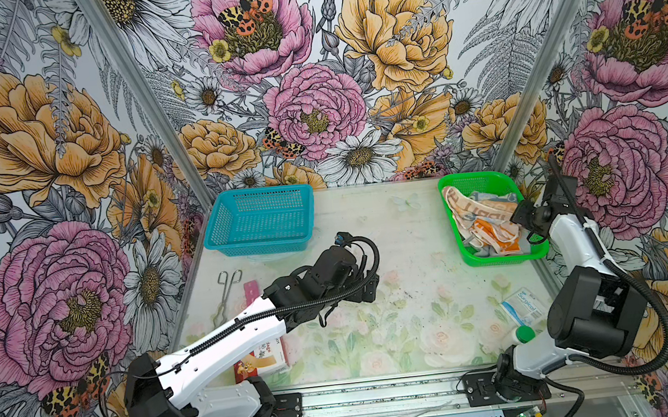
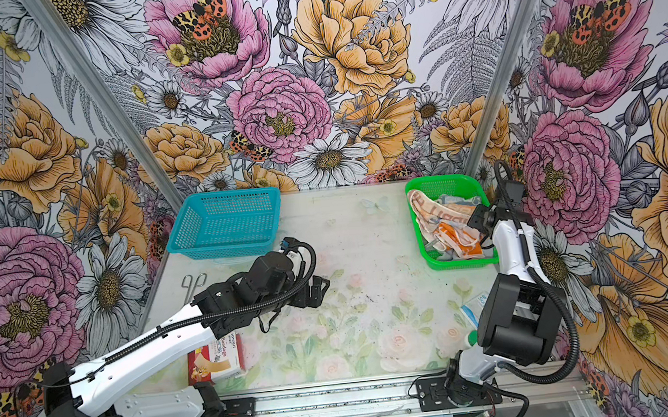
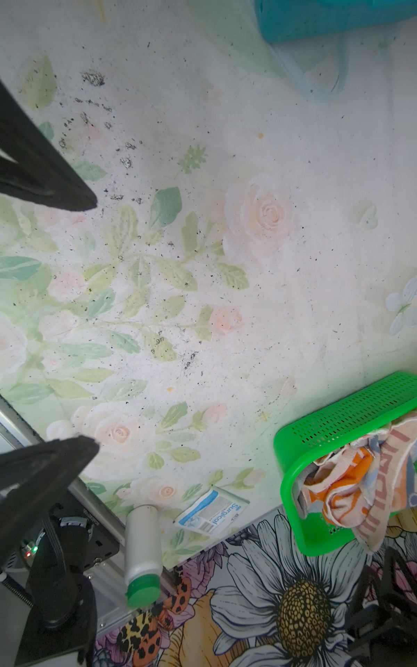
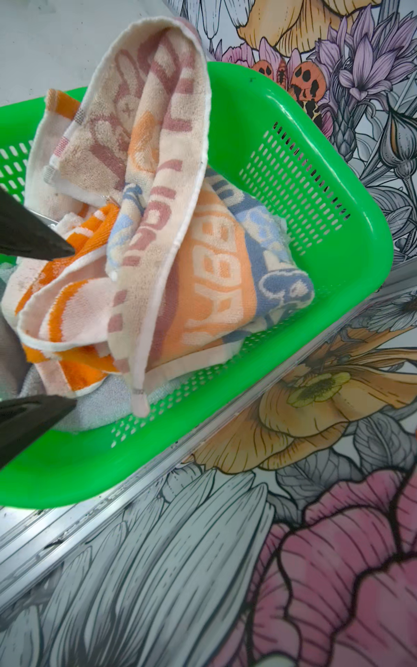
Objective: Fold and stack the towels
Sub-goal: 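Grasp the top printed towel in the green basket with the right gripper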
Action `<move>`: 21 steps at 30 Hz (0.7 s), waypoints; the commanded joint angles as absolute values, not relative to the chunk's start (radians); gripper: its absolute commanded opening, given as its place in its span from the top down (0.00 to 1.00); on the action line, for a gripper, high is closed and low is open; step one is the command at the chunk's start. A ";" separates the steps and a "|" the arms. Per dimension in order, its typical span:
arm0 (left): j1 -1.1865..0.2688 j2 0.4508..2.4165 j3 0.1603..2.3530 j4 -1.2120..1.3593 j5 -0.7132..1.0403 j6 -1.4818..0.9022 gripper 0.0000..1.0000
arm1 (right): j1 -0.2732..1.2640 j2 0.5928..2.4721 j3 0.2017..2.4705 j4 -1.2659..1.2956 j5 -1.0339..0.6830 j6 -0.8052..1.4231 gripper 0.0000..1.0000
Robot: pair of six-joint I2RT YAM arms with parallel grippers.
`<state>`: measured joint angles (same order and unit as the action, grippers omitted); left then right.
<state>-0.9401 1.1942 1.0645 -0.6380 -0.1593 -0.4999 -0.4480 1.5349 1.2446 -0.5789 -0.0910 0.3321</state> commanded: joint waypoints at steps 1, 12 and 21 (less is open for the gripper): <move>-0.916 1.156 1.046 -0.609 -0.122 -0.476 0.01 | -0.467 1.537 1.250 -0.566 -0.153 0.353 0.38; -0.866 1.185 1.084 -0.610 -0.069 -0.467 0.01 | -0.486 1.623 1.274 -0.545 -0.137 0.353 0.37; -0.877 1.233 1.115 -0.609 -0.064 -0.469 0.01 | -0.489 1.694 1.318 -0.524 -0.142 0.344 0.44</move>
<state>-0.8730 1.2316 1.0752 -0.6369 -0.0834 -0.4862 -0.4850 1.6733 1.2804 -0.5476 -0.1364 0.3439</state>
